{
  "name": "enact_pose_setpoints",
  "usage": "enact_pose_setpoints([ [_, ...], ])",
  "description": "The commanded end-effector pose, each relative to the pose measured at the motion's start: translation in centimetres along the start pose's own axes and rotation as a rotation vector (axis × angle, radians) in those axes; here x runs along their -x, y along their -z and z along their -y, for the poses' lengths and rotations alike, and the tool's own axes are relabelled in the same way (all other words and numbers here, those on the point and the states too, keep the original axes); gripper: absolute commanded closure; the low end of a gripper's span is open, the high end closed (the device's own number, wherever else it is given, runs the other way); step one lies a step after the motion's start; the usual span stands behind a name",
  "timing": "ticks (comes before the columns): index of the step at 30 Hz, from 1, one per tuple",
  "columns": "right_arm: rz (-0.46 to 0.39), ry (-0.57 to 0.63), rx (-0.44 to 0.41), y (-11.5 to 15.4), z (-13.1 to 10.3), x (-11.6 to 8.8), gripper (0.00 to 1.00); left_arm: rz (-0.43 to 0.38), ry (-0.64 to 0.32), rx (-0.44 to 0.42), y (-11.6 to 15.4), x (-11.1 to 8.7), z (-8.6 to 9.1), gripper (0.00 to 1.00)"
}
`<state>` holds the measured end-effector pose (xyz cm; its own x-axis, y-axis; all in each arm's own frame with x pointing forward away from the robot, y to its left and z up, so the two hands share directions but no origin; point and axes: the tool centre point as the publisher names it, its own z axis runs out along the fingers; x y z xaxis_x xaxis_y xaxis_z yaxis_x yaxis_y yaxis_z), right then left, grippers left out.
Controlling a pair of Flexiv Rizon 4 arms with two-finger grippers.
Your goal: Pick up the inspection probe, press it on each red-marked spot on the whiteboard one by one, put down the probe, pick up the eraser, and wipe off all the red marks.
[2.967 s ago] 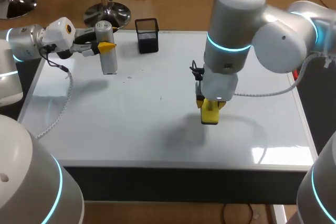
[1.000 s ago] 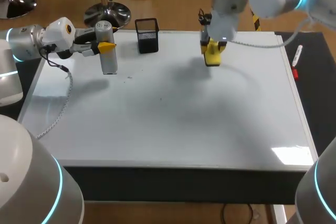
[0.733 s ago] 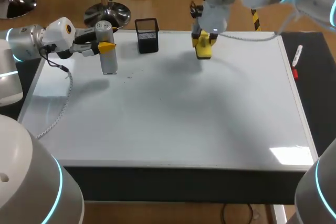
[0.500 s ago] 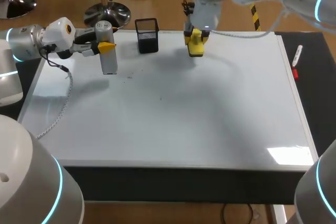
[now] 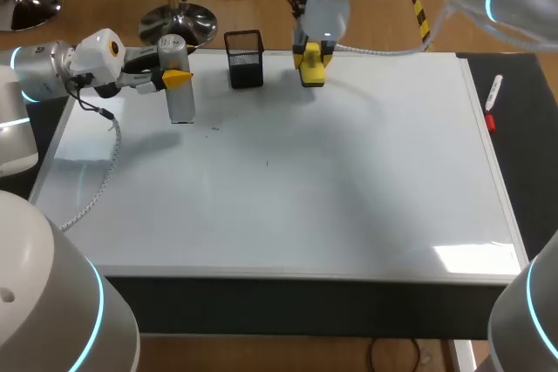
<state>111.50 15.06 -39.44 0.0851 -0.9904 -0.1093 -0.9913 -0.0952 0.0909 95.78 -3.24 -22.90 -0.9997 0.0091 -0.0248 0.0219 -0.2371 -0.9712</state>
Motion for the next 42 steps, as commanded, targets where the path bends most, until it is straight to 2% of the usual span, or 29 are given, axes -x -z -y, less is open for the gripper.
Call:
enact_pose_setpoints([
  [1,-0.026,-0.009,0.101,-1.2,1.0,0.3,1.0,0.002,-0.002,0.001,-0.1,-0.1,0.1,1.0],
  [8,-0.034,-0.031,0.104,-2.7,0.7,-0.1,1.0,0.002,-0.002,0.001,-0.1,-0.1,0.1,1.0],
  [21,-0.054,-0.089,0.038,-2.3,0.8,-1.4,1.0,0.002,-0.002,0.001,-0.1,-0.1,0.1,1.0],
  [23,-0.056,-0.101,0.031,-2.1,0.7,-1.6,0.56,0.002,-0.002,0.001,-0.1,-0.1,0.1,1.0],
  [24,-0.054,-0.1,0.032,-2.1,0.7,-1.7,0.3,0.002,-0.002,0.001,-0.1,-0.1,0.1,1.0],
  [25,-0.058,-0.105,0.028,-1.9,0.6,-1.8,0.0,0.002,-0.002,0.001,-0.1,-0.1,0.1,1.0],
  [32,-0.035,-0.114,0.002,-1.2,0.0,-2.2,0.0,0.002,-0.002,0.001,-0.1,-0.1,0.1,1.0],
  [38,0.055,-0.165,-0.053,0.7,-1.1,-2.8,0.0,0.002,-0.002,0.001,-0.1,-0.1,0.1,1.0],
  [42,0.154,-0.188,-0.071,2.3,-1.7,-3.2,0.0,0.002,-0.002,0.001,-0.1,-0.1,0.1,1.0],
])
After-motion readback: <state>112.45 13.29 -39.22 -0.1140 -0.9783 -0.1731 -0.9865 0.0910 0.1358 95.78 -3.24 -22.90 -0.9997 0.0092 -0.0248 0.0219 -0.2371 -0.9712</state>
